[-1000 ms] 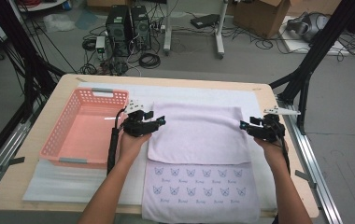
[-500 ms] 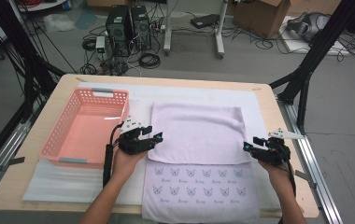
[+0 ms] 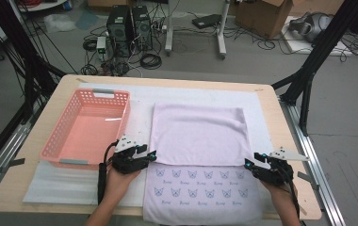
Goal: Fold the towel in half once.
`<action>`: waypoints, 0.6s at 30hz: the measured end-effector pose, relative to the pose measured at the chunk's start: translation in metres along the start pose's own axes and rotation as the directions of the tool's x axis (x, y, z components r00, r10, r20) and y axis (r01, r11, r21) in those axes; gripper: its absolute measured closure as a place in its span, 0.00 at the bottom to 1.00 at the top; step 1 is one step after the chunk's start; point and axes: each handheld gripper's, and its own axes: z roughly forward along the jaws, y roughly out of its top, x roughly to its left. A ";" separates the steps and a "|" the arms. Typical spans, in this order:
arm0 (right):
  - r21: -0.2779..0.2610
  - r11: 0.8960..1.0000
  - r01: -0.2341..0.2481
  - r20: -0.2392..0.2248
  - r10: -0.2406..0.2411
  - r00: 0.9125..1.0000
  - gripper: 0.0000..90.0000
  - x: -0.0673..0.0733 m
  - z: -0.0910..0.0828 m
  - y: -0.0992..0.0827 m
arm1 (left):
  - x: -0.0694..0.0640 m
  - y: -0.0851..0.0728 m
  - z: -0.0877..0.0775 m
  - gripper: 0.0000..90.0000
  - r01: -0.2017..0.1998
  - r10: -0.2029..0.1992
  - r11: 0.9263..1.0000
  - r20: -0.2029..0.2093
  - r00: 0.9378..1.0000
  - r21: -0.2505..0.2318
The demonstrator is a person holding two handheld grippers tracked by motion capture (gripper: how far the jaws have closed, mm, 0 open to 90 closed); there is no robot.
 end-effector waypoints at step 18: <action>-0.004 1.000 0.011 0.015 -0.011 1.000 0.52 0.003 -0.008 -0.009 | -0.009 -0.007 -0.002 0.74 -0.008 0.007 0.998 0.021 1.000 0.067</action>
